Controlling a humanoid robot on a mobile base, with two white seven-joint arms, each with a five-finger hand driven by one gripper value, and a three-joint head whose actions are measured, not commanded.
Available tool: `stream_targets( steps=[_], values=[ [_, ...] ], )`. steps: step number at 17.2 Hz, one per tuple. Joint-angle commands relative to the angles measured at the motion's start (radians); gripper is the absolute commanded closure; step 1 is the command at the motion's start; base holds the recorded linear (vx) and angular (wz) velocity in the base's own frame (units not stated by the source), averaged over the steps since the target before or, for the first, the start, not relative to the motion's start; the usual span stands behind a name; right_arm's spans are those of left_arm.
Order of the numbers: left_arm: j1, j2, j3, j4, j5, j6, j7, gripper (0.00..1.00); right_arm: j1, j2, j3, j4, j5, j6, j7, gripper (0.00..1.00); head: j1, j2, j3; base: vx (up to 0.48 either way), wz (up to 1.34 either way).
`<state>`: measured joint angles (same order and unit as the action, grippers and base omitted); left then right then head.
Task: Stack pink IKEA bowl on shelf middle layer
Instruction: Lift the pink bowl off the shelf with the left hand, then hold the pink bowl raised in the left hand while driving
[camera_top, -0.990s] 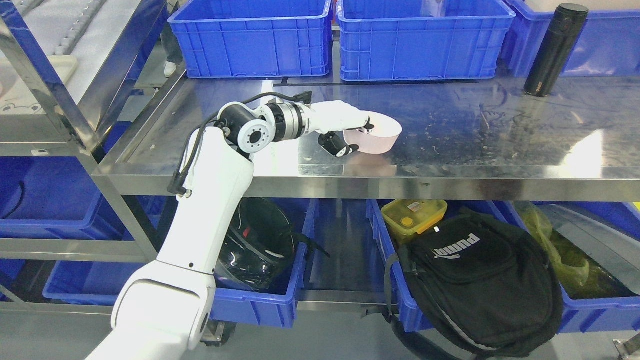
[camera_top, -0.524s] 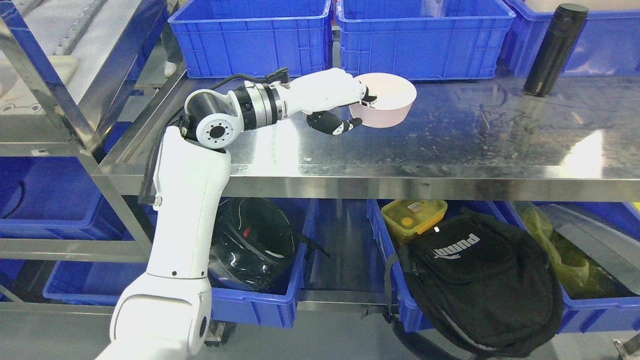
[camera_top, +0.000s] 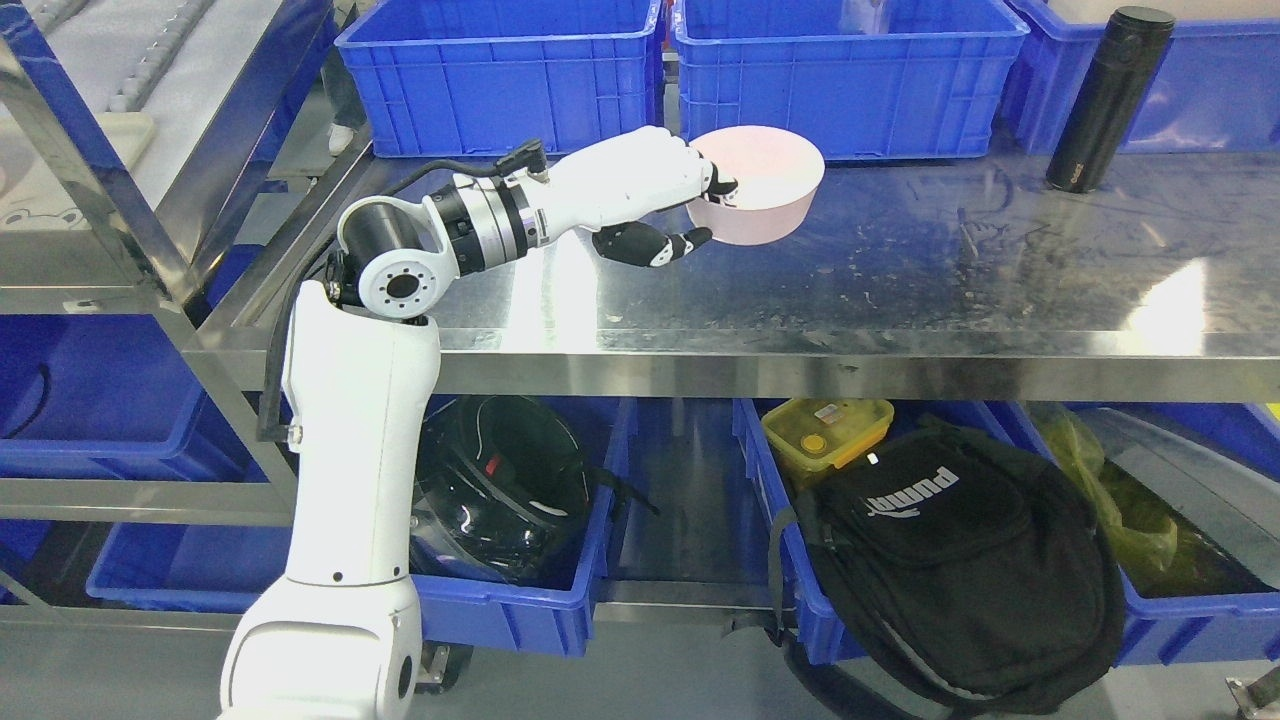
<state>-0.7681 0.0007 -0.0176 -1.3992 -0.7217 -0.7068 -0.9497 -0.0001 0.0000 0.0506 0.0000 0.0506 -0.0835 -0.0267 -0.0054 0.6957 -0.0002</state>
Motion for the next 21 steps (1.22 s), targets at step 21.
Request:
stream_targets(
  steps=[21],
  values=[
    [0.122, 0.017, -0.01, -0.076, 0.004, -0.006, 0.009, 0.99, 0.022, -0.017, 0.0, -0.017, 0.0, 0.001, 0.001, 0.0, 0.0, 0.0, 0.0, 0.0, 0.03]
  ],
)
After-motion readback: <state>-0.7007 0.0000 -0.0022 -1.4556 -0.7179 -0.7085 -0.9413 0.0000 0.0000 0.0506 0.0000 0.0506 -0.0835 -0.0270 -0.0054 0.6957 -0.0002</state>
